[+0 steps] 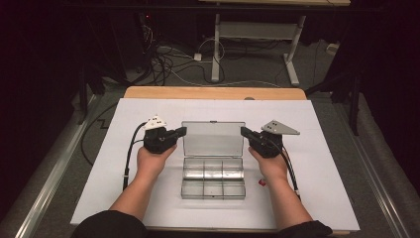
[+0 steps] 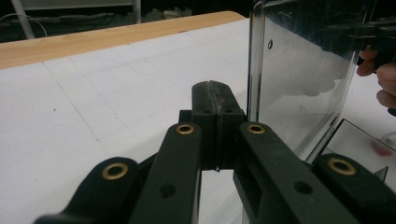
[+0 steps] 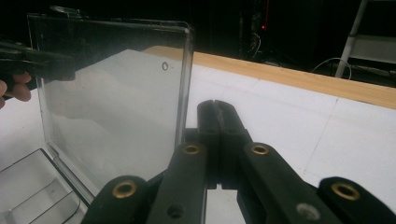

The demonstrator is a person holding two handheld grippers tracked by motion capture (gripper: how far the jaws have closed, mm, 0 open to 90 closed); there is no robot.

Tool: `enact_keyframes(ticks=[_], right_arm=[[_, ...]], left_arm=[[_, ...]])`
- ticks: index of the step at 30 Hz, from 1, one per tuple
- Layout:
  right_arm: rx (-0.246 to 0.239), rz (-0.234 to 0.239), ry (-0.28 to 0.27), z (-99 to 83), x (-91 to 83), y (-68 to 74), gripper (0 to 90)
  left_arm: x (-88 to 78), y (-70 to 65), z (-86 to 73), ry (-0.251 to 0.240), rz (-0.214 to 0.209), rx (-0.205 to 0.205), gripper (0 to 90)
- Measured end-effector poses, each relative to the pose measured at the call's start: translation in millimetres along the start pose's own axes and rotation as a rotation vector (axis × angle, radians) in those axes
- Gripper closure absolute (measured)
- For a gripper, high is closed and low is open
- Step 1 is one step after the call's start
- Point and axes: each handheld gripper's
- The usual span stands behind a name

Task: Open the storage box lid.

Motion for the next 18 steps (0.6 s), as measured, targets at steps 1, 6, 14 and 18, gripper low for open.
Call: enact_keyframes(ticks=[1, 6, 14, 18], right_arm=[[-0.003, -0.001, -0.001, 0.2, 0.6, -0.6, 90.0], [-0.002, -0.004, 0.021, 1.3, 4.3, -1.8, 90.0], [0.007, -0.012, 0.049, 2.6, 11.2, -6.1, 90.0], [0.011, -0.019, 0.064, 2.5, 14.8, -8.3, 90.0]], left_arm=[[0.9, 0.3, 0.1, 0.002, 0.004, 0.001, 88.0], [5.4, 2.2, 0.0, 0.007, 0.008, -0.013, 87.9], [13.6, 6.2, -0.4, 0.027, 0.019, -0.033, 87.9], [17.6, 8.8, -1.2, 0.041, 0.023, -0.043, 87.9]])
Point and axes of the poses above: each handheld gripper's, and its own axes: x roughly forward along the jaws, z roughly out of its top, y roughly to its left, and after that the axes turned 14 degrees about y, right-handed
